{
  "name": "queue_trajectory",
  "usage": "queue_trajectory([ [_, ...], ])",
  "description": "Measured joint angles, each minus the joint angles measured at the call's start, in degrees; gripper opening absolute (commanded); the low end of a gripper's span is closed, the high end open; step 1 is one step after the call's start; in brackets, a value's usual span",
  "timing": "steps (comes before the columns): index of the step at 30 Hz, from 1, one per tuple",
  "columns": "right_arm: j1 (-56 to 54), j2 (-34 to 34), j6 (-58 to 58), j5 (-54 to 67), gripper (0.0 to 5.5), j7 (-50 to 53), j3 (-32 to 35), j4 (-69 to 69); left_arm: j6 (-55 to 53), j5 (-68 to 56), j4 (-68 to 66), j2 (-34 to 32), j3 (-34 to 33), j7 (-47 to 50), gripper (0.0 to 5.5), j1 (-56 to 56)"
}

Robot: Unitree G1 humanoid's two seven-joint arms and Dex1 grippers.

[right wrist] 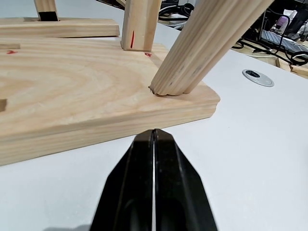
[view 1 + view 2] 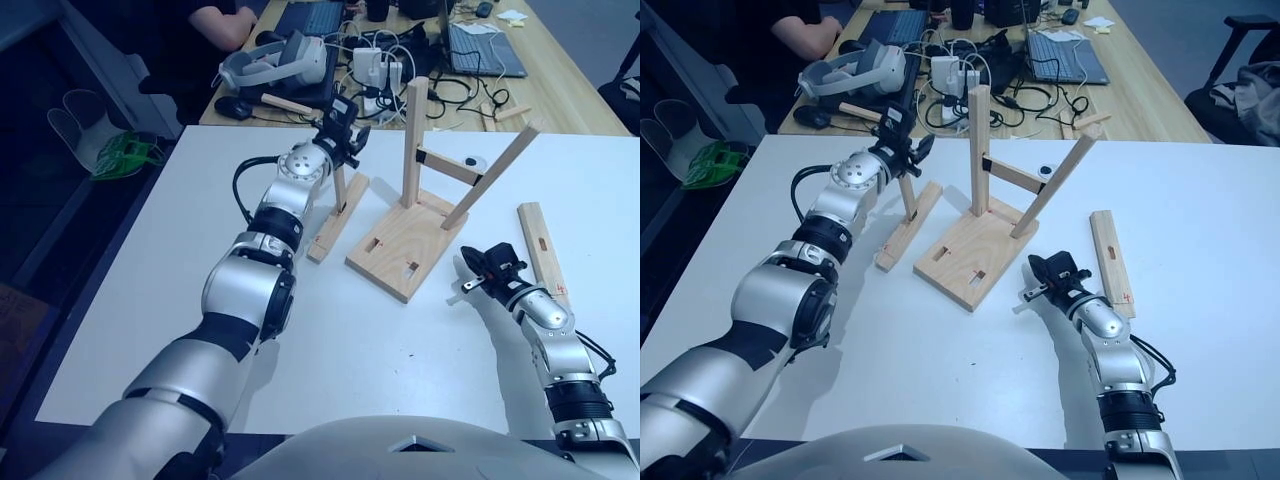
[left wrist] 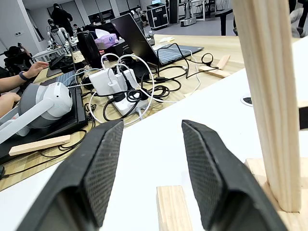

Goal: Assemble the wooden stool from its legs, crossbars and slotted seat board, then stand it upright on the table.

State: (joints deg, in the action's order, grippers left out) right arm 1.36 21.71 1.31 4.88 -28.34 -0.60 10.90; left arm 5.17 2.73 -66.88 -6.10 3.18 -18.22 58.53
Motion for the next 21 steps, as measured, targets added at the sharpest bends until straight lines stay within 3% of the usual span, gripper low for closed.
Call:
queue_trajectory([
  [8, 0.4, -0.6, -0.2, 0.0, 0.0, 0.3, -0.4, -0.2, -2.8, -3.9, 1.5, -0.1, -4.6, -0.3, 2.22, 0.9],
  [16, 0.2, -0.3, -0.2, 0.0, 0.0, 0.3, 0.3, 0.1, -8.9, -11.3, 15.4, -3.5, -13.2, 4.4, 2.22, 3.9],
  [21, 0.3, -0.3, -0.1, 0.0, 0.0, 0.4, 0.8, 0.2, -22.1, -8.8, 19.4, -7.6, -9.7, 3.1, 2.22, -4.9],
])
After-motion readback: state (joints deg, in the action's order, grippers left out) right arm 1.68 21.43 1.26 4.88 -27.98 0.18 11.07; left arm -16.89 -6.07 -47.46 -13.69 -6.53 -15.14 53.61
